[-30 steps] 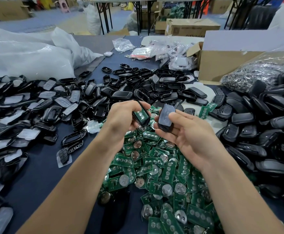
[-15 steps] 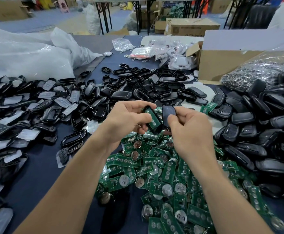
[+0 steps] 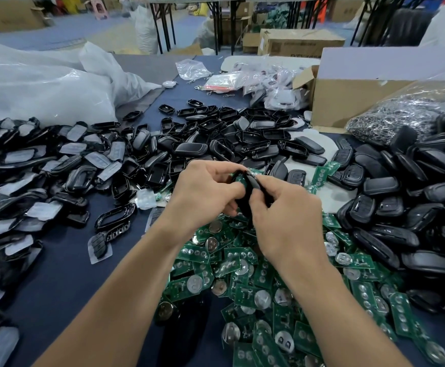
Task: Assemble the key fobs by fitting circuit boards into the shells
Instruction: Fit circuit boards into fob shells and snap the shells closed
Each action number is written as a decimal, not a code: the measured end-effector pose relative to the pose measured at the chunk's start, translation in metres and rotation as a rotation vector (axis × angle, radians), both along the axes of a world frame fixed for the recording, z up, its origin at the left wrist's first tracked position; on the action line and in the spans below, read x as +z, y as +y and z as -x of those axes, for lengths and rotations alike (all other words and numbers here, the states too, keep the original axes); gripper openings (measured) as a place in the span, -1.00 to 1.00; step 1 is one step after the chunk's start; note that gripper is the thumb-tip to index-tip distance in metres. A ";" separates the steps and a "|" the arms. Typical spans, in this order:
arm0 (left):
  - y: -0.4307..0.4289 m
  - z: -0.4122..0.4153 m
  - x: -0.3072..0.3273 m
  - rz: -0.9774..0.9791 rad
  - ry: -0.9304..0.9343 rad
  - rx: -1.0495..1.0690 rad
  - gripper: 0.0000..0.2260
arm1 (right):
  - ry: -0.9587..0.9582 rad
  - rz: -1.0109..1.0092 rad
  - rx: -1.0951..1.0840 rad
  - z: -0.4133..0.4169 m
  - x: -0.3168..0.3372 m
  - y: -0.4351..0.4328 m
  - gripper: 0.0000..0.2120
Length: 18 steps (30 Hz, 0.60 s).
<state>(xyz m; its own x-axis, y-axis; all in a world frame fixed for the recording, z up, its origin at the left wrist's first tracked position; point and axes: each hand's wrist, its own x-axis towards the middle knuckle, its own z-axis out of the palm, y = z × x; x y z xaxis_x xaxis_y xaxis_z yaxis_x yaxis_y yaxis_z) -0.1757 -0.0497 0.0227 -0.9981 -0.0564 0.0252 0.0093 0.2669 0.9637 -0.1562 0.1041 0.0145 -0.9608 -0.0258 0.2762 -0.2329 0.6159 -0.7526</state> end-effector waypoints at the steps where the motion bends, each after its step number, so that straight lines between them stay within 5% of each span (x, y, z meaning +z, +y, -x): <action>1: 0.000 0.000 0.000 0.001 0.001 -0.001 -0.70 | -0.010 -0.023 0.008 -0.001 0.001 -0.001 -0.83; 12: -0.011 -0.004 0.008 -0.217 -0.094 -0.189 -0.76 | 0.020 0.012 0.023 -0.003 0.003 -0.001 -0.67; 18: -0.019 -0.003 0.008 -0.221 -0.070 -0.188 -0.72 | -0.075 0.188 0.104 0.005 0.002 0.008 -0.67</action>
